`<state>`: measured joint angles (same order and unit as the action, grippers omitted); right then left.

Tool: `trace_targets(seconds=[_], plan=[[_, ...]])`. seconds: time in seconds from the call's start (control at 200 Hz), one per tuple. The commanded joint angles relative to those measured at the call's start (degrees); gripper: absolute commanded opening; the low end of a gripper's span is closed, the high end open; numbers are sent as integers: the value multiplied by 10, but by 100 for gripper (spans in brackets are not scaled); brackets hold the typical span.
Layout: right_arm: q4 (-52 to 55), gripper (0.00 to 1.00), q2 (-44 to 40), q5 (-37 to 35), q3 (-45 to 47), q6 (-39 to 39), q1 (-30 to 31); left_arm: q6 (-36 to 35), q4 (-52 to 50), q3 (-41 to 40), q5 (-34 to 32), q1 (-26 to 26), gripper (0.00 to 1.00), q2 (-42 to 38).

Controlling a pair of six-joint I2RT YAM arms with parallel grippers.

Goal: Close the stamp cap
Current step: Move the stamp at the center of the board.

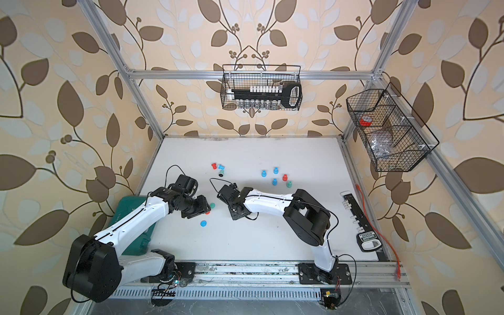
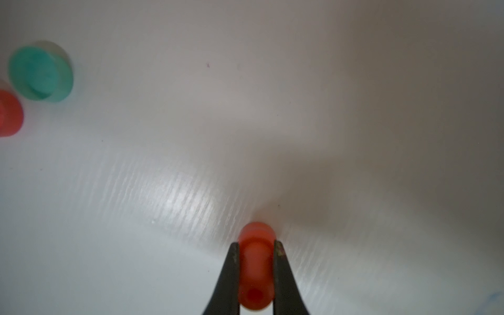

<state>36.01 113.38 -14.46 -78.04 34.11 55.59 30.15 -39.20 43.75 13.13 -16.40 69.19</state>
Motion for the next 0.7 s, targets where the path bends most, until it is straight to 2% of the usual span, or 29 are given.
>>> trace_targets(seconds=[0.0,0.4,0.515,0.695], plan=[[50,0,60,-12,22,-4,-46,-14,2,13,-1,8,49,3],[99,0,115,-18,-123,-105,-229,-16,5,12,2,13,49,7],[115,0,137,-20,-164,-122,-252,-18,5,13,3,15,50,9],[129,2,150,-18,-199,-133,-257,-19,8,18,4,19,50,16]])
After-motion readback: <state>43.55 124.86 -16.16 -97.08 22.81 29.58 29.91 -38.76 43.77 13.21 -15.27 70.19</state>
